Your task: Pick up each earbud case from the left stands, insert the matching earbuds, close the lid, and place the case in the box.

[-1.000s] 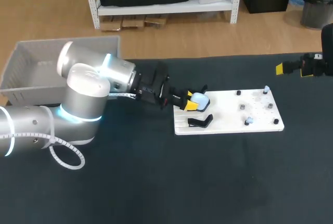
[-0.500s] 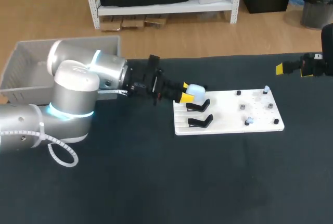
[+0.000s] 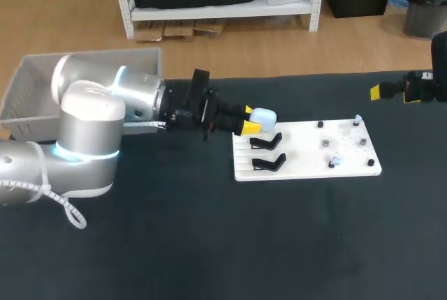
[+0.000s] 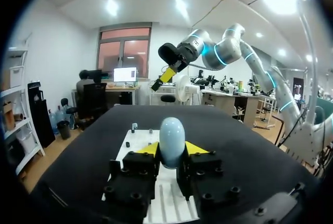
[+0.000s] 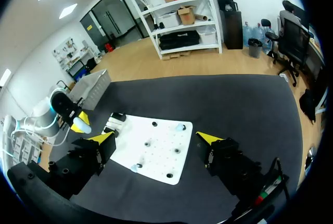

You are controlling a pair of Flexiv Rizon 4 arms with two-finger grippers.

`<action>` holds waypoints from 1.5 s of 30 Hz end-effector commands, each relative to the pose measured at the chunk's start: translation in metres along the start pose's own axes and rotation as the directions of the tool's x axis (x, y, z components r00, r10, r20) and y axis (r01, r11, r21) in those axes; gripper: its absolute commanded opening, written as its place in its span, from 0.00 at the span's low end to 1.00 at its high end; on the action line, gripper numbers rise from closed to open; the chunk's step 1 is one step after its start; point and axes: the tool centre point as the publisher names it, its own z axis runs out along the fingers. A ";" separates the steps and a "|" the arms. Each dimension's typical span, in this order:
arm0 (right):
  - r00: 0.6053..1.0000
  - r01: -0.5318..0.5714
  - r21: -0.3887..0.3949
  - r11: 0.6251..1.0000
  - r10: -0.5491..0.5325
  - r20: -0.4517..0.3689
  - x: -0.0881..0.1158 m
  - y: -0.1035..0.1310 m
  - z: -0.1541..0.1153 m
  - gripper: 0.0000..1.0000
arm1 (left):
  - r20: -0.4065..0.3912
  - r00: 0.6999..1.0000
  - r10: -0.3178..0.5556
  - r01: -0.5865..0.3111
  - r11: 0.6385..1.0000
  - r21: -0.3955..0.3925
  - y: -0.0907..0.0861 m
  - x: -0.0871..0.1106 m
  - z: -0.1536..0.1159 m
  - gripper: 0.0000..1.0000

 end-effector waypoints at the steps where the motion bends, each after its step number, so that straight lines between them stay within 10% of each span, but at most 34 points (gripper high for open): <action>1: 1.000 0.001 -0.004 1.000 -0.001 -0.001 0.000 -0.001 0.000 1.00 | 0.004 1.000 0.003 -0.003 1.000 -0.016 -0.003 0.001 0.000 0.00; 16: 1.000 0.001 -0.004 1.000 -0.001 -0.001 0.000 -0.001 0.000 1.00 | 0.004 1.000 0.003 -0.003 1.000 -0.016 -0.003 0.001 0.000 0.00; 28: 0.999 0.011 0.012 1.000 -0.011 -0.032 0.009 -0.002 -0.004 1.00 | 0.157 0.986 0.056 -0.047 0.997 -0.063 -0.015 -0.006 0.015 0.00; 45: 0.976 0.098 0.016 0.995 -0.093 -0.196 0.059 0.060 -0.020 1.00 | 0.208 0.975 0.084 -0.080 0.996 -0.030 -0.010 -0.013 0.026 0.00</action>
